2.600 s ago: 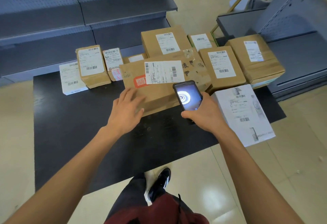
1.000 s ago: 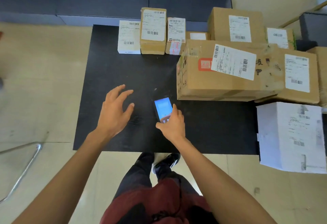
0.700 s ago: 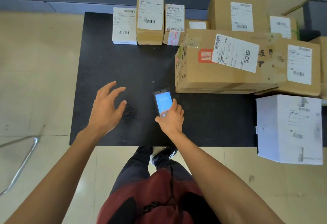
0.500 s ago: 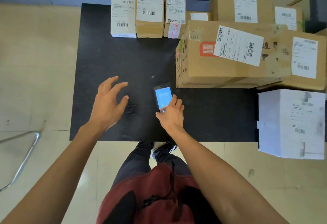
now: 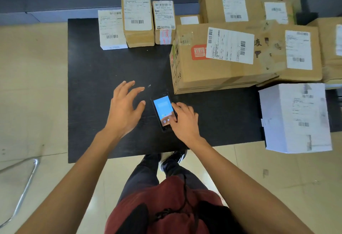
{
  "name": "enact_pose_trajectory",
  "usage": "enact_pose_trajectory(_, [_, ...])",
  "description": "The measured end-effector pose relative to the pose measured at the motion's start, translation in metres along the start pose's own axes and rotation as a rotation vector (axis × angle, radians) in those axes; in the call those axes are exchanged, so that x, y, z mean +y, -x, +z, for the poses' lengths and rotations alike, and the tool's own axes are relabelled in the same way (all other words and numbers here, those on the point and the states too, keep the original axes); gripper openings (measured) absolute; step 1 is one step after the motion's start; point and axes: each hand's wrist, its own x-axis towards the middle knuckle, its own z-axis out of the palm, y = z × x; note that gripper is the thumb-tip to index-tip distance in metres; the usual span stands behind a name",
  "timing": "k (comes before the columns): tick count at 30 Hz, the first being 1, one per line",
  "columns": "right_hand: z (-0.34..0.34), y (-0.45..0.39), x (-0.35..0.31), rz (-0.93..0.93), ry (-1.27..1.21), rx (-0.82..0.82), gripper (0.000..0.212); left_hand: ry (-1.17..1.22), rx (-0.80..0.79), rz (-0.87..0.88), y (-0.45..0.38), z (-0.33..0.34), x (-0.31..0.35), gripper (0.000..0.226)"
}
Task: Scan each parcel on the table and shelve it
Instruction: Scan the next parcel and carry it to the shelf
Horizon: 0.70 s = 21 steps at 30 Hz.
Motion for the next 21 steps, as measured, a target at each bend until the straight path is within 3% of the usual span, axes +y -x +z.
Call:
enact_pose_trajectory(5, [-0.062,0.023,0.025,-0.096,-0.209,0.312,0.047,0.068,0.007,0.131,-0.027,0.011,0.045,0.053])
enact_pose_trajectory(11, [-0.135,0.02,0.07,0.058,-0.286,0.535,0.056,0.041,0.005,0.284,-0.064,0.028,0.099,0.055])
enact_pose_trajectory(16, [-0.188,-0.012,0.115,0.165,-0.216,0.567,0.072,0.044,-0.067,0.218,-0.086,0.039,0.125,0.069])
enact_pose_trajectory(21, [-0.217,-0.044,0.151,0.277,-0.03,0.392,0.095,0.041,-0.101,0.223,-0.091,0.046,0.13,0.074])
